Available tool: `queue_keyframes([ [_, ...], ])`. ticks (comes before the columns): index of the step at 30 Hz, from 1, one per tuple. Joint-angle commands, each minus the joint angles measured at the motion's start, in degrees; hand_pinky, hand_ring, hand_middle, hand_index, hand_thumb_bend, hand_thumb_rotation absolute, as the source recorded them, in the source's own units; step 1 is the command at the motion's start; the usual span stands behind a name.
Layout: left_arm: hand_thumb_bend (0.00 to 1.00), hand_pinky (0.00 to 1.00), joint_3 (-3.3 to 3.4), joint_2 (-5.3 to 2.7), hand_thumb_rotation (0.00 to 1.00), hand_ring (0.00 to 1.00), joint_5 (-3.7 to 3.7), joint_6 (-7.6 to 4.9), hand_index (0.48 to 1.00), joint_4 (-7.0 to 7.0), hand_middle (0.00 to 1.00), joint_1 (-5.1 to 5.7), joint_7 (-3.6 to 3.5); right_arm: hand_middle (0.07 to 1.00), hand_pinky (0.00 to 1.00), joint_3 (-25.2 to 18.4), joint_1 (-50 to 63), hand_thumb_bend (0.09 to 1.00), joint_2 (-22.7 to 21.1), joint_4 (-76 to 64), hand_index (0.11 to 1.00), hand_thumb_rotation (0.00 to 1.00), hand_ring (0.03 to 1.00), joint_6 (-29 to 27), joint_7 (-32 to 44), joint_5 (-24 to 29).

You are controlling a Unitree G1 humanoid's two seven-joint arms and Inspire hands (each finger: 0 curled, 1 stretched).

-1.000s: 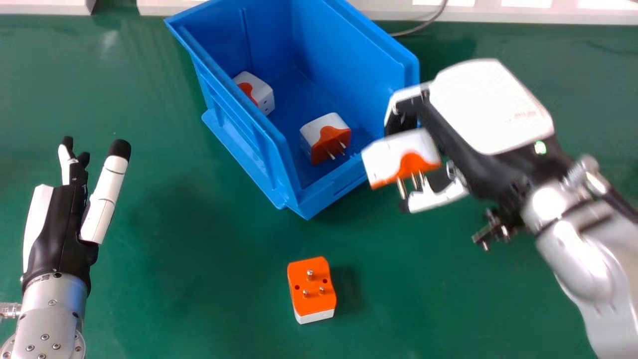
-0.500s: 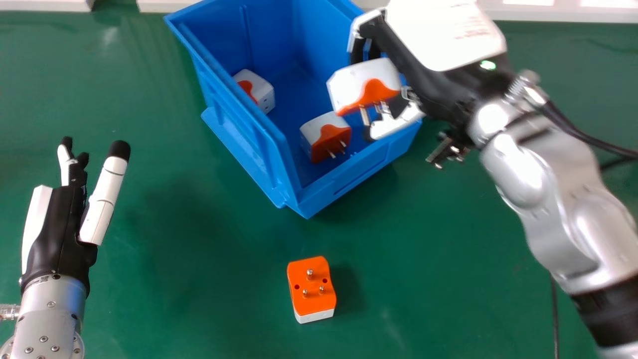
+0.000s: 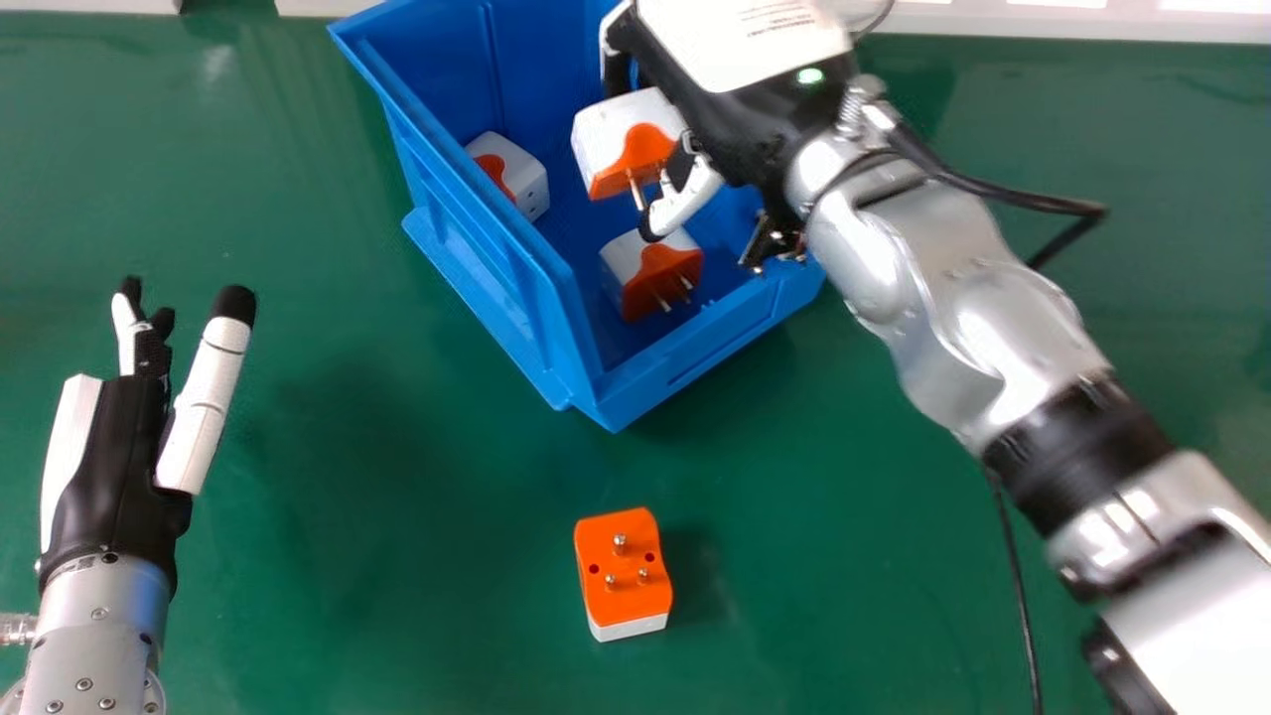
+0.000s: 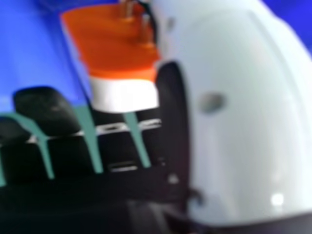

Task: Pick all objects and put in blue box

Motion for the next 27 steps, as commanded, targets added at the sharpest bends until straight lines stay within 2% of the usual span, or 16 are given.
queue_keyframes([
  [1, 0.7, 1.0, 0.07, -0.26, 1.0, 1.0, 0.03, -0.16, 1.0, -1.63, 1.0, 0.16, 0.22, 0.44, 0.12, 0.8, -4.4, 0.519, 1.4, 2.2, 0.491, 0.0, 0.164, 0.9, -2.0, -0.1],
  [6, 0.69, 1.0, -0.25, -0.33, 1.0, 1.0, 0.12, -0.01, 1.0, -1.83, 1.0, 0.02, 0.29, 0.422, 0.19, 2.7, -7.4, 0.52, 3.6, 8.6, 0.491, 0.0, 0.227, 2.2, -3.8, 0.2],
  [13, 0.68, 1.0, -0.53, -0.44, 1.0, 1.0, 0.44, -0.5, 1.0, -1.57, 1.0, 0.0, 0.57, 0.418, 0.19, 3.2, -9.1, 0.522, 5.8, 14.2, 0.483, 0.0, 0.225, 2.6, -8.1, 2.1],
  [15, 0.69, 1.0, -0.6, -0.48, 1.0, 1.0, 0.48, -0.8, 1.0, -1.36, 1.0, -0.07, 0.66, 0.452, 0.24, 3.0, -8.6, 0.519, 5.7, 14.1, 0.463, 0.0, 0.314, 1.7, -9.4, 3.0],
  [19, 0.7, 1.0, -0.87, -0.31, 1.0, 1.0, 0.62, -1.0, 1.0, -1.04, 1.0, -0.38, 0.7, 0.496, 0.41, 3.3, -8.2, 0.516, 5.5, 14.8, 0.466, 0.0, 0.502, 1.0, -10.7, 3.9],
  [20, 0.7, 1.0, -0.86, -0.27, 1.0, 1.0, 0.56, -0.99, 1.0, -0.88, 1.0, -0.5, 0.67, 0.564, 0.46, 3.8, -8.3, 0.511, 5.5, 15.3, 0.476, 0.06, 0.564, 1.2, -10.7, 3.6],
  [22, 0.7, 1.0, -0.86, -0.2, 1.0, 1.0, 0.49, -1.03, 1.0, -0.71, 1.0, -0.58, 0.6, 0.564, 0.46, 4.6, -8.4, 0.511, 5.5, 15.6, 0.476, 0.06, 0.564, 1.7, -10.5, 3.0],
  [25, 0.7, 1.0, -0.79, -0.2, 1.0, 1.0, 0.39, -1.25, 1.0, -0.53, 1.0, -0.61, 0.58, 0.746, 0.58, 6.7, -8.6, 0.578, 5.1, 15.3, 0.656, 0.28, 0.715, 3.6, -9.6, 1.4],
  [26, 0.7, 1.0, -0.77, -0.2, 1.0, 1.0, 0.34, -1.28, 1.0, -0.48, 1.0, -0.66, 0.56, 0.866, 0.69, 7.3, -8.7, 0.64, 4.9, 15.0, 0.787, 0.43, 0.821, 4.3, -9.0, 1.0],
  [27, 0.7, 1.0, -0.76, -0.21, 1.0, 1.0, 0.26, -1.31, 1.0, -0.49, 1.0, -0.67, 0.5, 0.915, 0.74, 7.8, -8.7, 0.669, 4.7, 14.6, 0.841, 0.5, 0.868, 4.9, -8.5, 0.8],
])
